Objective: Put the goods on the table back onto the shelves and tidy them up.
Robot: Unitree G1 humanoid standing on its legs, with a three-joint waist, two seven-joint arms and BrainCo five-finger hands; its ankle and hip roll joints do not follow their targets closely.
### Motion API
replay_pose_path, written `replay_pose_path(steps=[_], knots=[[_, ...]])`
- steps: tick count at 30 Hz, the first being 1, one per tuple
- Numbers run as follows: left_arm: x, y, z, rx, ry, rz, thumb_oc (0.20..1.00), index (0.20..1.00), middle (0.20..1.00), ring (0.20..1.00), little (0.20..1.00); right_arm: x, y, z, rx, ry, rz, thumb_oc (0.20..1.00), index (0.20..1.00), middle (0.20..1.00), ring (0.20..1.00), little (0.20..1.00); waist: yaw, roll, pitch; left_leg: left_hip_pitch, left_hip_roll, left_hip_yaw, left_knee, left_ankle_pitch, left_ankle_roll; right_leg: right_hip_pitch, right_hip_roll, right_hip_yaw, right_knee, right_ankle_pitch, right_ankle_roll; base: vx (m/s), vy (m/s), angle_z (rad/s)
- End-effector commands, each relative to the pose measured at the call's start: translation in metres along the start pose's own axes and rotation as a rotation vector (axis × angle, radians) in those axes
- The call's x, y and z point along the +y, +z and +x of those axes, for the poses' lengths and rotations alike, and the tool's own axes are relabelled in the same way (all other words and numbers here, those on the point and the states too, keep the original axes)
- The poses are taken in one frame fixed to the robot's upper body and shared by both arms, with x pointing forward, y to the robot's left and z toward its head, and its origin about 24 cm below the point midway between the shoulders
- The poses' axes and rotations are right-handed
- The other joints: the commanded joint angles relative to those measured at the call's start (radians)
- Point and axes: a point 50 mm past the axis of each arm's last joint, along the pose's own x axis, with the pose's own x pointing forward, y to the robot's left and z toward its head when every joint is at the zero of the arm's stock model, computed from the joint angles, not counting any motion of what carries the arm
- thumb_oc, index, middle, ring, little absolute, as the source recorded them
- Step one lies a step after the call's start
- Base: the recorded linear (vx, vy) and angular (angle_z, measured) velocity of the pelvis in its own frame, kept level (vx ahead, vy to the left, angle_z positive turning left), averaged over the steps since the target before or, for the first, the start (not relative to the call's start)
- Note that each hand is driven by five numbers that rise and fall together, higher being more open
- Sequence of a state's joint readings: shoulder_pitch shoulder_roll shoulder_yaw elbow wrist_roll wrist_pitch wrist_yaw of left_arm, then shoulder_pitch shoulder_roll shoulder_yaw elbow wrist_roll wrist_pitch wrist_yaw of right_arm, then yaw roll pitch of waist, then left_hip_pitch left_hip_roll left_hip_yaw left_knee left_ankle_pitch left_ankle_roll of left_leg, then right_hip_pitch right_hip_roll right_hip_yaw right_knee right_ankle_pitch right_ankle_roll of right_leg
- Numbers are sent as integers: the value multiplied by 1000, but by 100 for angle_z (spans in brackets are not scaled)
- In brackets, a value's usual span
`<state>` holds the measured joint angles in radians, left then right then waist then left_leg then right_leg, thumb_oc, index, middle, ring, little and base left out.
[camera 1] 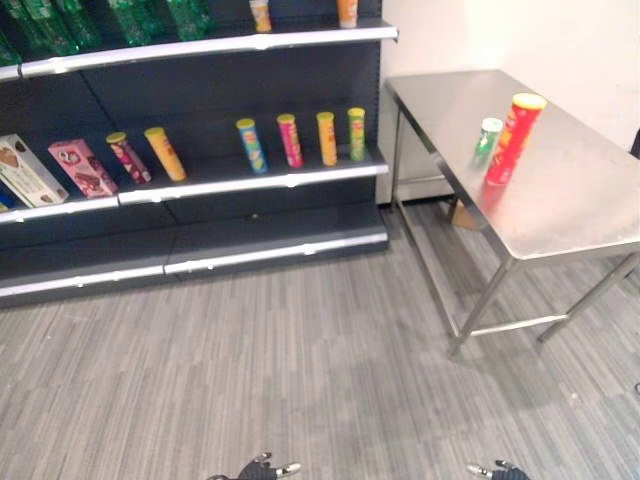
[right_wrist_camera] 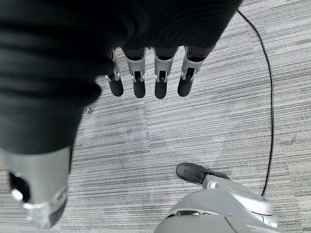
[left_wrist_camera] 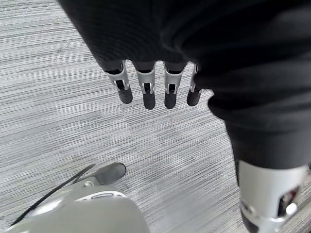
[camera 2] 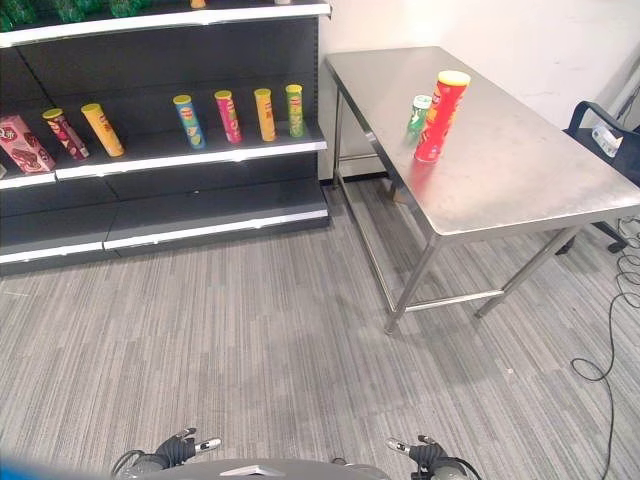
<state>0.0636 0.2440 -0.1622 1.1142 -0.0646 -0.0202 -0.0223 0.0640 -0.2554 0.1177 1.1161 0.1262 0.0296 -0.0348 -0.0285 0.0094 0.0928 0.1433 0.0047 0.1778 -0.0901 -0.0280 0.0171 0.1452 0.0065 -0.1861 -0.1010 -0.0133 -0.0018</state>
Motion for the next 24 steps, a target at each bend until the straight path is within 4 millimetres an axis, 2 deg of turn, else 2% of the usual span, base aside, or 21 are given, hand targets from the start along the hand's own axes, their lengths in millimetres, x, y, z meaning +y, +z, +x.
replay_pose_path(steps=[1, 7, 8, 10, 11, 12, 13, 14, 15, 16, 19, 20, 21, 22, 23, 24], knots=[[11, 14, 4, -23, 36, 21, 1000, 1000, 1000, 1000, 1000, -4, 7, 2, -17, -5, -39, 1000, 1000, 1000, 1000, 1000, -15, -34, -11, 4, 93, 2, 3, -10, -107, -10, -103, -5, 14, -28, 117, 17, -35, 0], [16, 19, 3, -44, 49, -28, 1000, 1000, 1000, 1000, 1000, -3, 12, 2, -39, -1, -40, 1000, 1000, 1000, 1000, 1000, -13, -40, 4, -2, 112, -3, 32, -4, -117, -5, -88, -1, 14, -39, 104, -2, -74, 0], [19, 34, 4, -105, 52, -65, 1000, 1000, 1000, 1000, 1000, -4, 20, 2, -68, -5, -37, 1000, 1000, 1000, 1000, 1000, -6, -54, 39, -81, 125, -24, 163, -26, -125, -15, -85, 3, 27, -50, 87, -135, -131, 3], [22, 51, 2, -182, 63, -129, 1000, 1000, 1000, 1000, 1000, -9, 30, 2, -109, -15, -28, 1000, 1000, 1000, 1000, 1000, 5, -70, 76, -178, 117, -65, 309, -38, -128, -25, -84, 1, 42, -59, 67, -149, -162, 13], [23, 57, 2, -206, 70, -162, 1000, 1000, 1000, 1000, 1000, -11, 32, 1, -119, -24, -33, 1000, 1000, 1000, 1000, 1000, 13, -75, 101, -248, 110, -109, 420, -20, -135, -24, -81, -2, 49, -64, 54, -102, -128, 19], [22, 60, 2, -214, 76, -180, 1000, 1000, 1000, 1000, 1000, -14, 33, 1, -120, -33, -36, 1000, 1000, 1000, 1000, 1000, 12, -79, 112, -305, 101, -142, 471, 12, -139, -27, -81, -13, 53, -69, 46, -60, -85, 36], [22, 60, 2, -214, 76, -180, 1000, 1000, 1000, 1000, 1000, -14, 33, 1, -120, -33, -36, 1000, 1000, 1000, 1000, 1000, 11, -79, 112, -307, 101, -143, 472, 12, -140, -28, -81, -14, 53, -69, 46, 126, -16, 34], [20, 59, 3, -210, 85, -240, 1000, 1000, 1000, 1000, 1000, -17, 33, 1, -119, -51, -19, 1000, 1000, 1000, 1000, 1000, 22, -78, 118, -354, 106, -133, 363, 28, -127, -4, -74, -29, 34, -86, 53, 230, 41, 38], [19, 55, 3, -196, 87, -248, 1000, 1000, 1000, 1000, 1000, -19, 35, 1, -127, -57, -4, 1000, 1000, 1000, 1000, 1000, 26, -73, 115, -357, 118, -132, 311, 59, -128, -1, -70, -30, 28, -91, 57, 314, 84, 25], [18, 51, 3, -180, 86, -241, 1000, 1000, 1000, 1000, 1000, -20, 38, 1, -140, -61, 4, 1000, 1000, 1000, 1000, 1000, 30, -61, 112, -379, 136, -126, 225, 116, -133, 6, -61, -32, 21, -102, 60, 269, 102, 26], [20, 43, 4, -148, 98, -224, 1000, 1000, 1000, 1000, 1000, -23, 46, 1, -164, -77, 15, 1000, 1000, 1000, 1000, 1000, 52, -47, 104, -433, 153, -97, 27, 185, -152, 47, -56, -11, 14, -146, 71, 407, 152, 15], [20, 28, 3, -96, 95, -214, 1000, 1000, 1000, 1000, 1000, -20, 49, 1, -175, -61, -3, 1000, 1000, 1000, 1000, 1000, 56, -36, 75, -406, 161, -91, 3, 186, -153, 77, -54, 21, 14, -163, 87, 432, 173, 0], [20, 28, 3, -96, 96, -214, 1000, 1000, 1000, 1000, 1000, -20, 48, 1, -174, -61, -3, 1000, 1000, 1000, 1000, 1000, 58, -37, 76, -404, 161, -89, 3, 185, -153, 78, -55, 22, 14, -163, 87, 443, 212, -37], [19, 21, 3, -73, 93, -200, 1000, 1000, 1000, 1000, 1000, -18, 48, 1, -175, -54, -8, 1000, 1000, 1000, 1000, 1000, 60, -33, 63, -396, 157, -90, 3, 215, -156, 93, -59, 33, 14, -169, 94, 293, 176, -84], [21, 20, 2, -70, 97, -198, 1000, 1000, 1000, 1000, 1000, -17, 50, 1, -183, -51, -14, 1000, 1000, 1000, 1000, 1000, 65, -39, 57, -381, 147, -77, 3, 223, -149, 105, -78, 42, 14, -169, 106, 515, 310, -86], [25, 17, 2, -61, 107, -197, 1000, 1000, 1000, 1000, 1000, -12, 53, 1, -192, -32, -24, 1000, 1000, 1000, 1000, 1000, 75, -55, 41, -359, 125, -63, 11, 210, -130, 103, -120, 61, 40, -157, 129, 366, 226, -68]])
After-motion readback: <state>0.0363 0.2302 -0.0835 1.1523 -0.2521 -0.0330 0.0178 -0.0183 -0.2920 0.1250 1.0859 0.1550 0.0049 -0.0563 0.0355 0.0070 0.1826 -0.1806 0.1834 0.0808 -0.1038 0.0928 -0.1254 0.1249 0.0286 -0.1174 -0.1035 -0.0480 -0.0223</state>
